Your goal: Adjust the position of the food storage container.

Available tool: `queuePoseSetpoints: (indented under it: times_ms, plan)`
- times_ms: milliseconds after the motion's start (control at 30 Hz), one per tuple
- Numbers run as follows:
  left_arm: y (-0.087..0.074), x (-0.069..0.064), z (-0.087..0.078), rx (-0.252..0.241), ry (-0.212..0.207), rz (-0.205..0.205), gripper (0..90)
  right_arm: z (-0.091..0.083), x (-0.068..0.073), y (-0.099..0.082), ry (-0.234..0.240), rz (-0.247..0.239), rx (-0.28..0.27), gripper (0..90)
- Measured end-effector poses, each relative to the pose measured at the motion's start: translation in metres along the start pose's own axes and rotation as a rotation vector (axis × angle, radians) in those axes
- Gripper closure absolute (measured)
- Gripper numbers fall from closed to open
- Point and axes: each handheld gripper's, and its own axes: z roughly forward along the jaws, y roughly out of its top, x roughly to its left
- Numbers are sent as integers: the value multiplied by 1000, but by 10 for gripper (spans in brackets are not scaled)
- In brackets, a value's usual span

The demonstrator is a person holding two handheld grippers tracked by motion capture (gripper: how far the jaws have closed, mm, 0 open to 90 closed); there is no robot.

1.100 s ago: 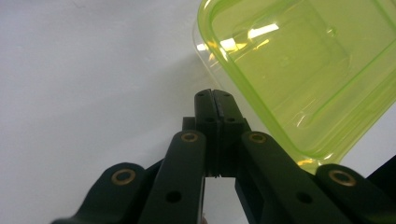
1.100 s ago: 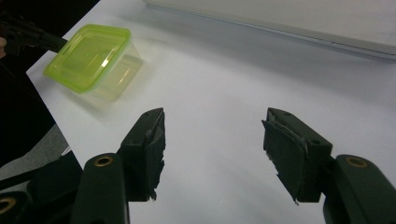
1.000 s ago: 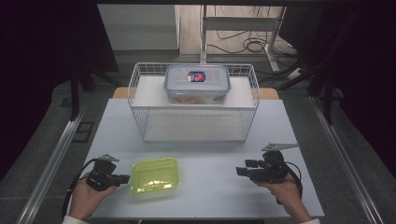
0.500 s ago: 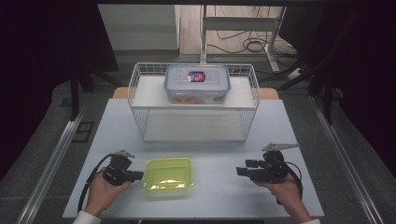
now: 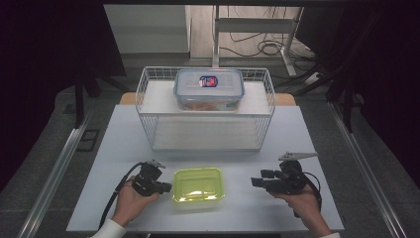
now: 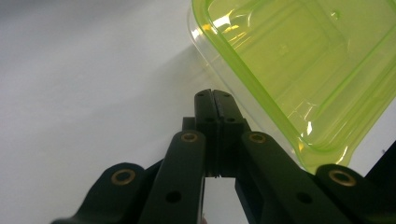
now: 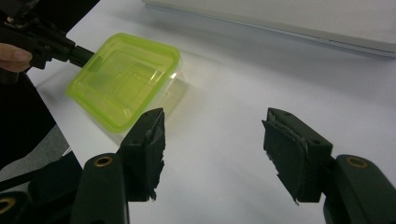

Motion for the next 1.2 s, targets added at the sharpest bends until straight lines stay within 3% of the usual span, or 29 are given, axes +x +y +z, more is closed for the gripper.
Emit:
queuePoseSetpoints:
  times_ms: [167,333,533,700,833,933,1200]
  plan:
    - [5,-6,5,0,-7,9,897,1,0,0,1,-2,4,384]
    - [4,-3,3,-12,-8,-3,894,1,0,-1,2,-2,7,380]
    - [-3,5,-14,-89,-33,-48,861,1,-1,-2,-1,1,5,372]
    - [-13,13,-33,-187,-99,-90,747,3,1,-2,-1,3,6,344]
    - [-20,16,-46,-247,-165,-141,468,7,2,-3,25,19,-9,316]
    - [-23,16,-48,-266,-202,-178,337,10,1,-3,50,43,-23,304]
    - [-26,16,-45,-297,-269,-255,249,14,3,-7,104,85,-54,300]
